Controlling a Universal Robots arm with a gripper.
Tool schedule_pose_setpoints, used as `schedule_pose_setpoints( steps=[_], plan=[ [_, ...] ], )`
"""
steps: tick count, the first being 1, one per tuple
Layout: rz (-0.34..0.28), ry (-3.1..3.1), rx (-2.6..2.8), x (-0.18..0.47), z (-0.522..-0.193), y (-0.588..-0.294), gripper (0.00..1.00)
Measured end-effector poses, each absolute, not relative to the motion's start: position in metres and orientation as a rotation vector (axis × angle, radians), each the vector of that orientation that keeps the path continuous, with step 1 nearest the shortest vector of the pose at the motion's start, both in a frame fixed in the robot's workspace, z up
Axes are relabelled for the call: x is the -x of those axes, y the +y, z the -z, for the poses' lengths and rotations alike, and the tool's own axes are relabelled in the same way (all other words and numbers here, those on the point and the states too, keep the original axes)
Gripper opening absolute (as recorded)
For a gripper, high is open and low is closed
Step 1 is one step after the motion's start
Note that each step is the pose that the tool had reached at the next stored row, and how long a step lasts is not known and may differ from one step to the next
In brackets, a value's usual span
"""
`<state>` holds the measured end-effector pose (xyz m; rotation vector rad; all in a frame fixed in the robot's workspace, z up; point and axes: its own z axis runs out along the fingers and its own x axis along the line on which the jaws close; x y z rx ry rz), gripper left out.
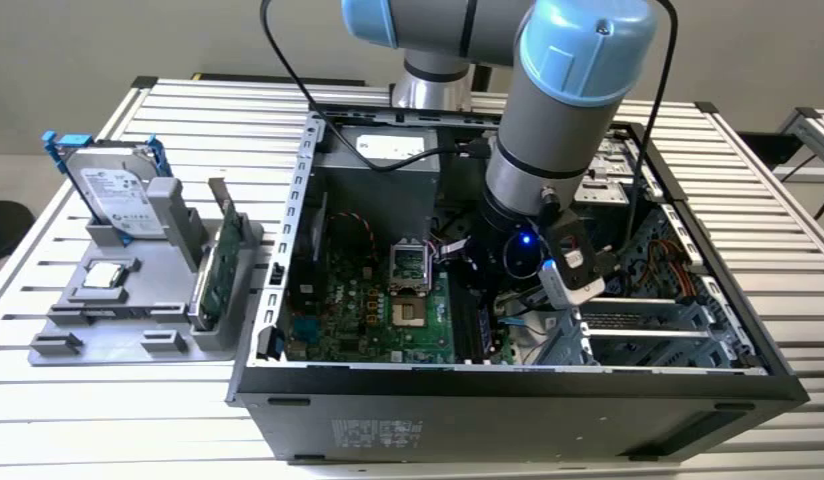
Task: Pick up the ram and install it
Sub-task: 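Insert the ram into the slot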
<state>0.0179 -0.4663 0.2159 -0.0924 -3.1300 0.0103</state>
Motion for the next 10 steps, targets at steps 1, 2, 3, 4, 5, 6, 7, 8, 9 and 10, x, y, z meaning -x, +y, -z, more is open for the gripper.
schedule_pose_setpoints(
  steps=[1,2,3,4,5,6,7,8,9,10],
  plan=[
    [-0.01,-3.13,0.092,-0.0179,-0.2159,-0.4663,0.0],
    [-0.01,-3.13,0.091,-0.0179,-0.2159,-0.4663,0.0],
    [-0.01,-3.13,0.09,-0.0179,-0.2158,-0.4663,0.0],
    [-0.01,-3.13,0.089,-0.0179,-0.2158,-0.4663,0.0],
    [-0.01,-3.13,0.088,-0.0179,-0.2158,-0.4663,0.0],
    [-0.007,-3.131,0.087,-0.018,-0.2154,-0.466,1.0],
    [-0.009,-3.13,0.086,-0.018,-0.2155,-0.4661,1.0],
    [-0.009,-3.13,0.085,-0.018,-0.2155,-0.4661,1.0],
    [-0.01,-3.13,0.083,-0.018,-0.2157,-0.4662,1.0],
    [-0.01,-3.13,0.082,-0.0179,-0.2157,-0.4663,1.0]
  ],
)
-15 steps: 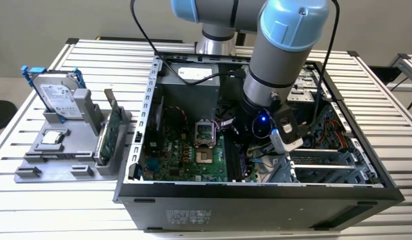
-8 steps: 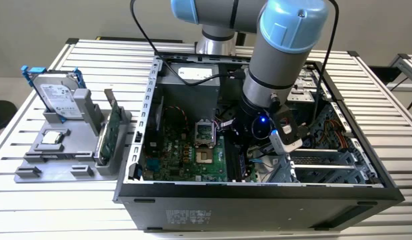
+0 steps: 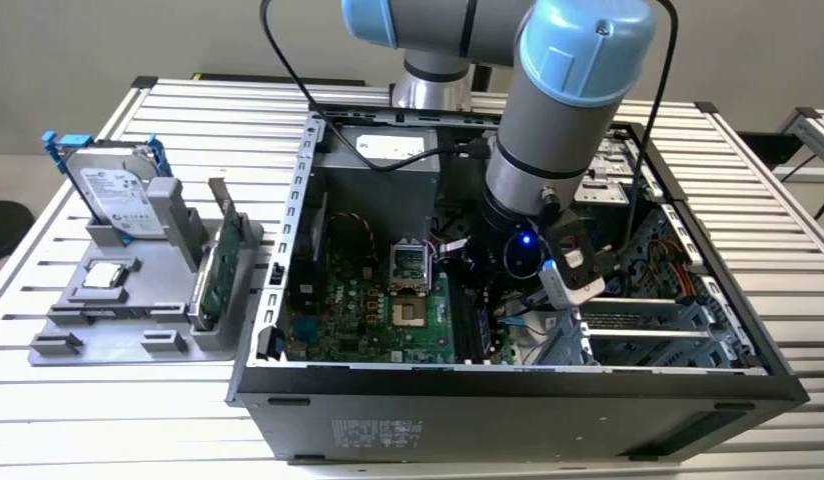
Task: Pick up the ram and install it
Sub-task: 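Insert the ram into the slot, then press down the ram until it locks into place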
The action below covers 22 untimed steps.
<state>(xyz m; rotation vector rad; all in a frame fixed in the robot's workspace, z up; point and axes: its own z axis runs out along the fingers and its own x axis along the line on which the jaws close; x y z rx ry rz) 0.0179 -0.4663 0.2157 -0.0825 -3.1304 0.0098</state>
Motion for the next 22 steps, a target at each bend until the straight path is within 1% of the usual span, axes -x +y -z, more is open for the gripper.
schedule_pose_setpoints(
  steps=[3,7,13,17,18,22],
  plan=[
    [-0.01,-3.13,0.082,-0.018,-0.218,-0.466,1.0],
    [-0.01,-3.13,0.082,-0.018,-0.23,-0.466,1.0],
    [-0.01,-3.13,0.082,-0.018,-0.257,-0.466,1.0],
    [-0.011,-3.13,0.082,-0.018,-0.257,-0.466,1.0],
    [-0.011,-3.13,0.081,-0.018,-0.257,-0.466,0.0],
    [-0.013,-3.13,0.081,-0.018,-0.257,-0.466,0.0]
  ],
)
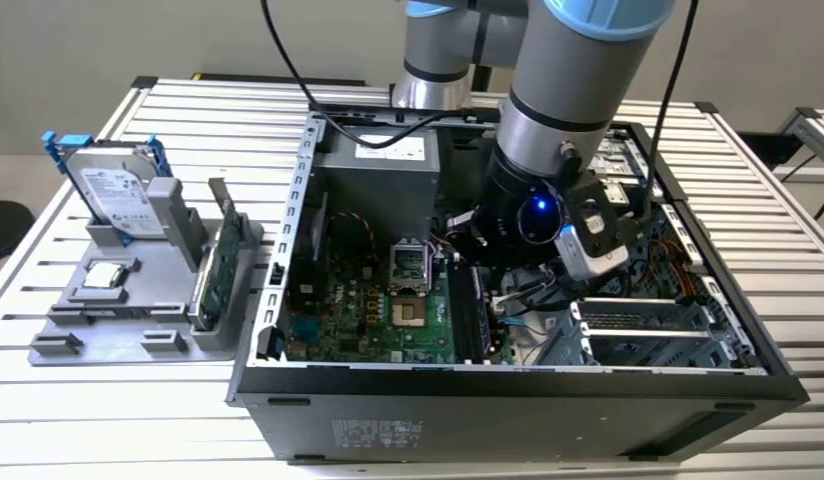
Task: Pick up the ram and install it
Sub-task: 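Press down the ram until it locks into place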
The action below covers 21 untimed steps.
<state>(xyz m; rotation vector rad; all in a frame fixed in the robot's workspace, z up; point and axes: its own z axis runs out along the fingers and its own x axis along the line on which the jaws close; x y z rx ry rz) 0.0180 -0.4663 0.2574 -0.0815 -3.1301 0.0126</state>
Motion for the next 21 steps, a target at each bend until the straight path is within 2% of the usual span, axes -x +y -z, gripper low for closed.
schedule_pose_setpoints(
  steps=[21],
  plan=[
    [-0.017,-3.131,0.067,-0.018,-0.2574,-0.4663,0.0]
  ],
)
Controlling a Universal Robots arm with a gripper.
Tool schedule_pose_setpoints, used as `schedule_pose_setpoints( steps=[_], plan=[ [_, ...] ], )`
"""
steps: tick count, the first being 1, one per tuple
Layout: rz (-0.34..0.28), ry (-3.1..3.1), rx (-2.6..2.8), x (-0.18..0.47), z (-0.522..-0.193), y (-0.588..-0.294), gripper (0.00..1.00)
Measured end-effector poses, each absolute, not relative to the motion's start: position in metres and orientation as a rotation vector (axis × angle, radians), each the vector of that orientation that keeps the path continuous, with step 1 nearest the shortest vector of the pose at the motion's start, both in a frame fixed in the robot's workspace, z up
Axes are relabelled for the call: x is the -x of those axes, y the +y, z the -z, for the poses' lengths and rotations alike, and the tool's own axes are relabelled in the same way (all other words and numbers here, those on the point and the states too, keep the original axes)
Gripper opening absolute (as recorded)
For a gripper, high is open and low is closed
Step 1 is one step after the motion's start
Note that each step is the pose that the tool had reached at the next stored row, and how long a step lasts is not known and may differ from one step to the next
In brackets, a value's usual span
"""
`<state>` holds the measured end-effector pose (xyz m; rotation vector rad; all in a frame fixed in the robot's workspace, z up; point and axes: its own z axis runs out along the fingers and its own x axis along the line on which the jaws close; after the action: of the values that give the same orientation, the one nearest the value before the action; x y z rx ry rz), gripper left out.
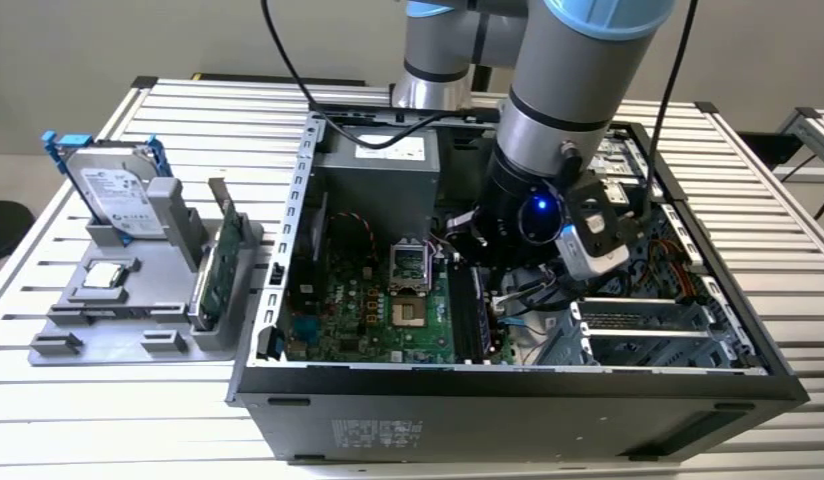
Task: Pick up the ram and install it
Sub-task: 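Press down the ram until it locks into place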
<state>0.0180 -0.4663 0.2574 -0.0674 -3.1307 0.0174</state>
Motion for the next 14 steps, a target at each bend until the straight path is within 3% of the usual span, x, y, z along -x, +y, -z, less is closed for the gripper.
schedule_pose_setpoints(
  steps=[14],
  plan=[
    [-0.019,-3.116,-0.326,-0.018,-0.2574,-0.4663,0.0]
  ],
)
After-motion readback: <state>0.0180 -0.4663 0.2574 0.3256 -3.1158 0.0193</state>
